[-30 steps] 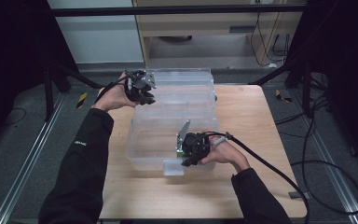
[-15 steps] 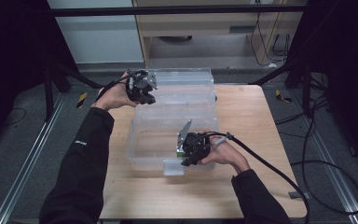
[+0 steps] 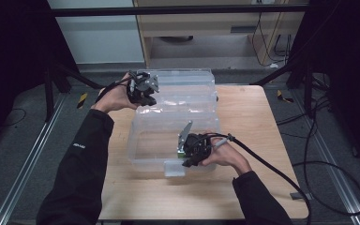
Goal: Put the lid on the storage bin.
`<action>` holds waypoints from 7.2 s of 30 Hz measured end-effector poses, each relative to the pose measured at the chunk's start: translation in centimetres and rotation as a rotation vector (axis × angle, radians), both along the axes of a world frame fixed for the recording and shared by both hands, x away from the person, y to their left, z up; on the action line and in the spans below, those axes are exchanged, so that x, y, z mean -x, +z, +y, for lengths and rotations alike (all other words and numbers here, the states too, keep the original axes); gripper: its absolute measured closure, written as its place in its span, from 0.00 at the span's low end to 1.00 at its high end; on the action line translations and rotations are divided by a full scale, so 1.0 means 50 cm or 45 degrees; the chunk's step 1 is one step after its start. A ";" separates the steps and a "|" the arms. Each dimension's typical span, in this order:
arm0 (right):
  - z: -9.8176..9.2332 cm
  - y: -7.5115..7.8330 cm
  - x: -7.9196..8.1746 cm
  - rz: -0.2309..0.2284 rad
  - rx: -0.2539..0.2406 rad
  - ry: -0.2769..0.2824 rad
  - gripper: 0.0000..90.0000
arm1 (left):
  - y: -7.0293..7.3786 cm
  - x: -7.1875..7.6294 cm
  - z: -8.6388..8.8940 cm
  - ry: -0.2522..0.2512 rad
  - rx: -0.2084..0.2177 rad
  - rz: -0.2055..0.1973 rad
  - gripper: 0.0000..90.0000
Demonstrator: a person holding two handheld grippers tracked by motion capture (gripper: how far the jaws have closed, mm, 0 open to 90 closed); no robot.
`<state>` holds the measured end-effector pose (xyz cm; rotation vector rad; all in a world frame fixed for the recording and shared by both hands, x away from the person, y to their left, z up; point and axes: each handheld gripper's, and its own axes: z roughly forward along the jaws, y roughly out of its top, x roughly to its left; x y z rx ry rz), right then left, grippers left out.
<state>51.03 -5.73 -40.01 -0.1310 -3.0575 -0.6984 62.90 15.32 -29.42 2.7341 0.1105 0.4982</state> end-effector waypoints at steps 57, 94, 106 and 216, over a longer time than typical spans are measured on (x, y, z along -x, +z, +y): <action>0.000 0.001 0.019 -0.057 0.013 -0.005 0.80 | -0.006 0.181 0.027 -0.013 0.048 -0.014 0.99; -0.011 -0.004 0.035 -0.114 -0.062 -0.067 0.79 | -0.030 0.226 0.029 -0.033 0.051 -0.018 0.97; -0.023 0.000 0.044 -0.146 -0.121 -0.111 0.78 | -0.036 0.229 0.030 -0.025 0.079 -0.011 0.97; -0.268 0.122 -0.073 -0.290 -0.924 -1.045 1.00 | -0.048 0.249 0.040 0.113 0.353 -0.038 0.46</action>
